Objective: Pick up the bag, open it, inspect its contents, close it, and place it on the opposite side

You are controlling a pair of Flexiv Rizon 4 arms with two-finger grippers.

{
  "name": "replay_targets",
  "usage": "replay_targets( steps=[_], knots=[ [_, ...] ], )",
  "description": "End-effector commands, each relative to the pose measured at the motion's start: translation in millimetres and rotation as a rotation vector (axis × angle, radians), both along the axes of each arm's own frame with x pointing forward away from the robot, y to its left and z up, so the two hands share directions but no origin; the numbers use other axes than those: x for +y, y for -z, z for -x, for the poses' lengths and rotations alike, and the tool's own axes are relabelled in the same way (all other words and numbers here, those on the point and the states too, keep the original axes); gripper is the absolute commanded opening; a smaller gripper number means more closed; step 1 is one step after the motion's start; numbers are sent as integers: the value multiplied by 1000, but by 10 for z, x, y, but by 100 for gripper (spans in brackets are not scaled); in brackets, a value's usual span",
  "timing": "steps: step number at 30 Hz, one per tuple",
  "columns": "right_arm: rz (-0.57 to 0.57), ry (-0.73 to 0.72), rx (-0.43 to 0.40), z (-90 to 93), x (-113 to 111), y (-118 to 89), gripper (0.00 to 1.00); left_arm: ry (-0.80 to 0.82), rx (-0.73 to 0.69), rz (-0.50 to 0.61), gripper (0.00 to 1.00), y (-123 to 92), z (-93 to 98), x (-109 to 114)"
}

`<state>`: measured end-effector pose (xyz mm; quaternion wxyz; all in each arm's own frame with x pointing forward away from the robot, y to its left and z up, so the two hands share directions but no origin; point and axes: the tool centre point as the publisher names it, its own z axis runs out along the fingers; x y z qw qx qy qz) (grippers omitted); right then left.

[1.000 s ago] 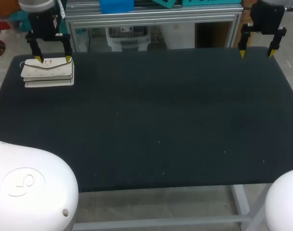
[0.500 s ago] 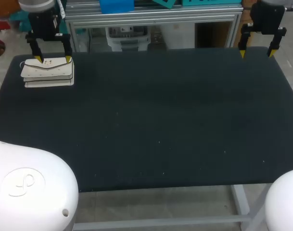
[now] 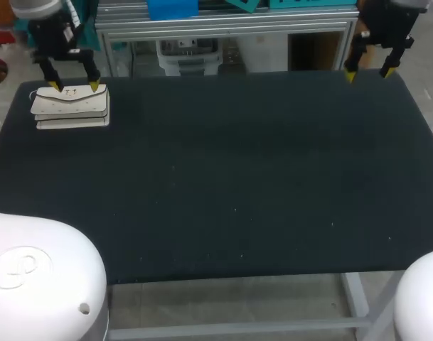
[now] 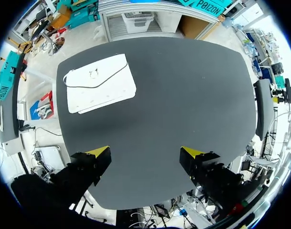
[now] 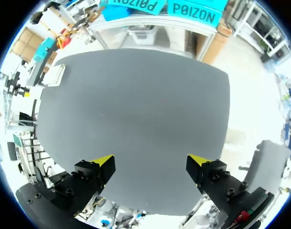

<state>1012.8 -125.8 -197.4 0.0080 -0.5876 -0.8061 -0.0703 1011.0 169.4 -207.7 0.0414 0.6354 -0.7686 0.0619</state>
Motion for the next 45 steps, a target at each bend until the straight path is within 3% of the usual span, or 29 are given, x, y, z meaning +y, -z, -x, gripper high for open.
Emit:
replay_targets(
  steps=[1,21,24,26,41,45],
  knots=[
    [-24,-184,-134,153,73,26,100,7,15,138,100,73,-61,197],
    [-178,-818,-343,523,496,283,100,-179,150,273,100,423,-590,892],
    [-209,-913,-331,569,582,365,100,-205,178,292,100,481,-633,942],
    [-243,-959,-261,585,625,430,100,-223,189,296,100,512,-662,954],
    [-243,-959,-261,585,625,430,100,-233,186,299,100,548,-708,976],
    [-265,-1090,-315,582,889,502,100,-266,191,356,100,700,-849,1158]
  ],
)
